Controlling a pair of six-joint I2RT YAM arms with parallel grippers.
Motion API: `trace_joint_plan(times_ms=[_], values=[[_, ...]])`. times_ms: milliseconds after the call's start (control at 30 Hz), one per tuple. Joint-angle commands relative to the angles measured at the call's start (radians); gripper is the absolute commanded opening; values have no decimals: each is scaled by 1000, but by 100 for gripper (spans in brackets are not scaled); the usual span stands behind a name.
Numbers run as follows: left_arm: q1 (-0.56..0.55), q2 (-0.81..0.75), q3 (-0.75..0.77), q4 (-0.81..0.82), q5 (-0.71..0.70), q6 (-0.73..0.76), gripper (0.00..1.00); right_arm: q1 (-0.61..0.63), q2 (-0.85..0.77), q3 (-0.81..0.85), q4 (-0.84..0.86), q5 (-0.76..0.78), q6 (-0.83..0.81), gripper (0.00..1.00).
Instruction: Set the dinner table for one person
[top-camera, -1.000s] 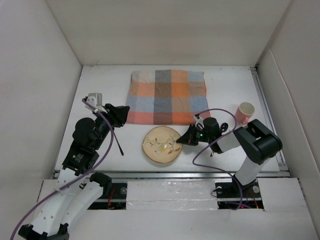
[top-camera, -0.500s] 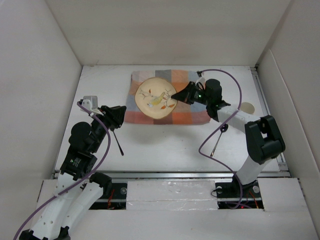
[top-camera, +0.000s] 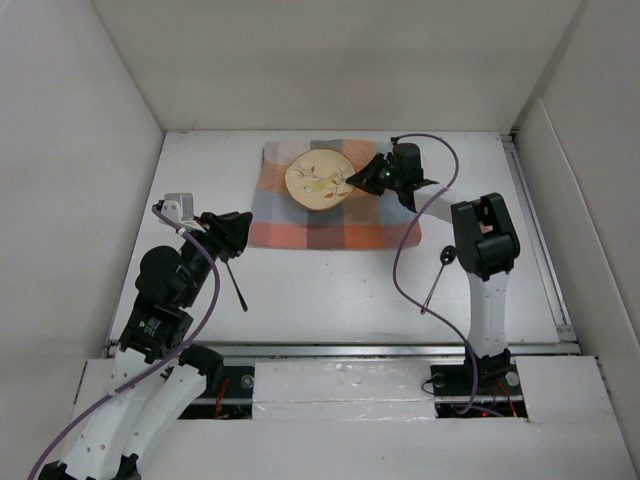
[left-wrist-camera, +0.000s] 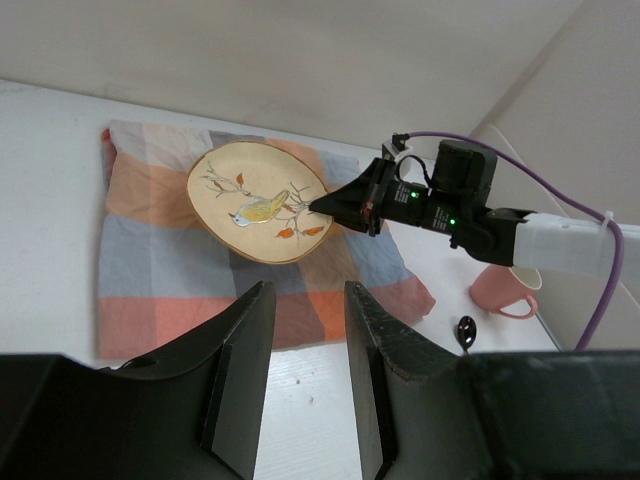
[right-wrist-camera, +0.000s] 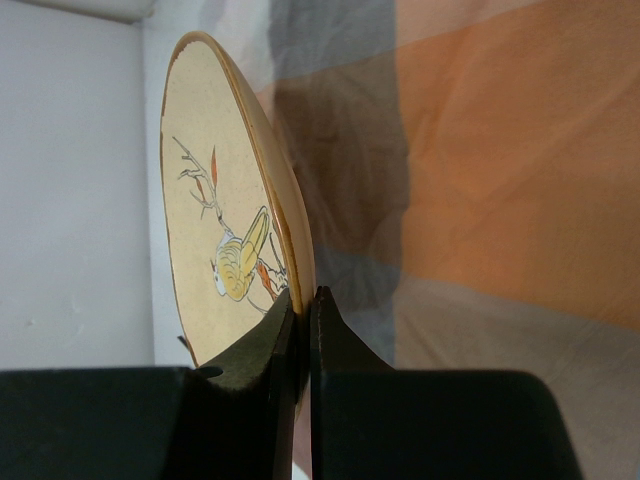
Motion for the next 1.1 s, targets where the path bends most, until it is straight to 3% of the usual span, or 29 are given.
trace_joint_plan(times_ms=[0,467,567,600,700,833,967,1067], values=[[5,-8,-12,29,-2,16,31,-1,-3,151,74,-12,46,0],[5,10,-10,21,-16,14,32,-19,97,124,83,20,53,0],[5,29,-6,10,-36,16,32,-28,96,119,69,17,49,19],[5,30,-3,3,-43,17,31,-28,94,116,66,19,44,34],[5,61,12,-39,-106,17,31,-28,79,122,31,26,21,58],[5,133,51,-114,-180,17,28,-19,25,137,-51,66,-57,63],[5,240,115,-224,-281,37,0,-19,-97,138,-184,137,-140,65],[5,300,117,-272,-374,45,0,-19,-188,98,-219,195,-186,68]])
